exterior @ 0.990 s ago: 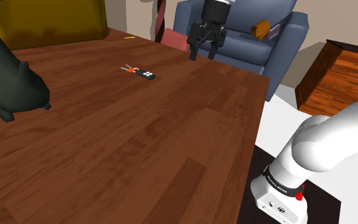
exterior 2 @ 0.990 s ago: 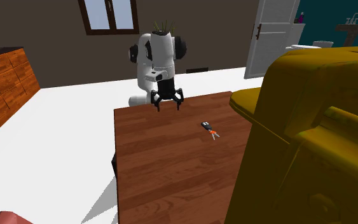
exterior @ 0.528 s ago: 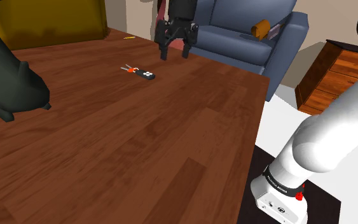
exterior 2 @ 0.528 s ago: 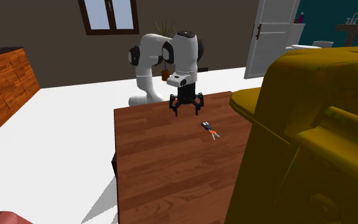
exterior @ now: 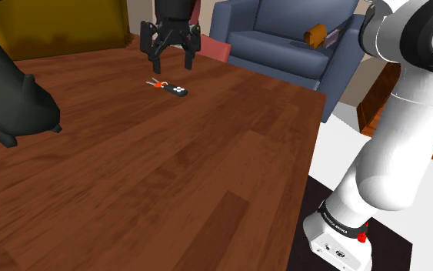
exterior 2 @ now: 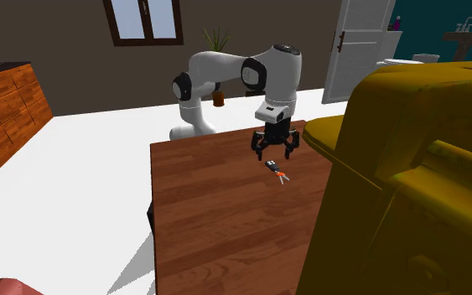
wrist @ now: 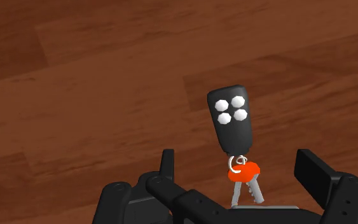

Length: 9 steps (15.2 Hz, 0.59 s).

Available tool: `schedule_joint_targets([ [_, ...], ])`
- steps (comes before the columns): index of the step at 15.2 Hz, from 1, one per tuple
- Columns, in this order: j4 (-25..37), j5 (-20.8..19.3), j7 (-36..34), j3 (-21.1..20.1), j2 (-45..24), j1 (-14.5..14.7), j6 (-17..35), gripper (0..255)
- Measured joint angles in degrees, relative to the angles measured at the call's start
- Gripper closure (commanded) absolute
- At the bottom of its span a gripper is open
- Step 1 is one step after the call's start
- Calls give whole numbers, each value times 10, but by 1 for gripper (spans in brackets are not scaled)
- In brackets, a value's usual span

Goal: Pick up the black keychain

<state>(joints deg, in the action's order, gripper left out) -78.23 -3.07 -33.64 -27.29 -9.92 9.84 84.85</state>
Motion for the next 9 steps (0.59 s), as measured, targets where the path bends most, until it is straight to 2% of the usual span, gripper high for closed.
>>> schedule_joint_targets([
  [2, 8, -7, -6, -2, -16, 6, 4, 0],
  [8, -46, -4, -4, -1, -7, 2, 50, 0],
  [9, -49, -3, -4, -1, -7, 2, 53, 255],
])
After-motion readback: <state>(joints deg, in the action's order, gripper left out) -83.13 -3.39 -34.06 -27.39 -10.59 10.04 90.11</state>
